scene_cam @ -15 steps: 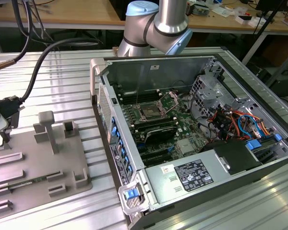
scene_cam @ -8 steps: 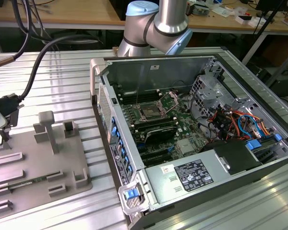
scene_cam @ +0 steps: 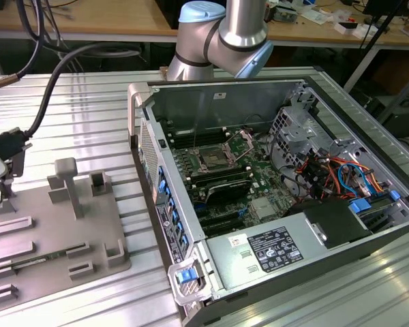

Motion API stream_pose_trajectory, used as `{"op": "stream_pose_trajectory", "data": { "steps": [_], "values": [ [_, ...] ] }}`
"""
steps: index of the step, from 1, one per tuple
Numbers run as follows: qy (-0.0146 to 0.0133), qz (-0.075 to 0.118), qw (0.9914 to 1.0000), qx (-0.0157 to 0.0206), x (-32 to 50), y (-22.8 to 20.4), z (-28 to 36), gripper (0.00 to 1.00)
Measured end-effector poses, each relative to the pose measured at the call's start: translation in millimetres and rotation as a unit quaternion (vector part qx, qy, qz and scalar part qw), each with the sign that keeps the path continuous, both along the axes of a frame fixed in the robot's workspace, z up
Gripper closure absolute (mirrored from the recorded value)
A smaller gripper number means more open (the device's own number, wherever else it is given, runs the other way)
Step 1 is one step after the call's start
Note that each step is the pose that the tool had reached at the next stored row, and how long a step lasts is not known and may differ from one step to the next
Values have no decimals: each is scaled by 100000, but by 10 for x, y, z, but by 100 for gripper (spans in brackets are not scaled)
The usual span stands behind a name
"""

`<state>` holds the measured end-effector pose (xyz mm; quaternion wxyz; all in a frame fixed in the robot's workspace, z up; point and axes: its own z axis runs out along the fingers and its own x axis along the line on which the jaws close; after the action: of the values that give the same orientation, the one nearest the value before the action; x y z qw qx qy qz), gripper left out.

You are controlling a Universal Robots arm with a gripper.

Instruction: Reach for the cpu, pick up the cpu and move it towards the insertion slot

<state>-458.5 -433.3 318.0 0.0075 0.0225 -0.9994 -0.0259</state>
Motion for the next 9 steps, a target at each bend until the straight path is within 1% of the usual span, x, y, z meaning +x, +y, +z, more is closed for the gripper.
{"op": "stream_pose_trajectory", "data": {
  "steps": [3,5,9],
  "values": [
    [-4,0,100000,3,0,0,39,45],
    [4,-2,100000,-1,0,0,89,45],
    [2,2,100000,-1,1,0,145,45]
  ]
}}
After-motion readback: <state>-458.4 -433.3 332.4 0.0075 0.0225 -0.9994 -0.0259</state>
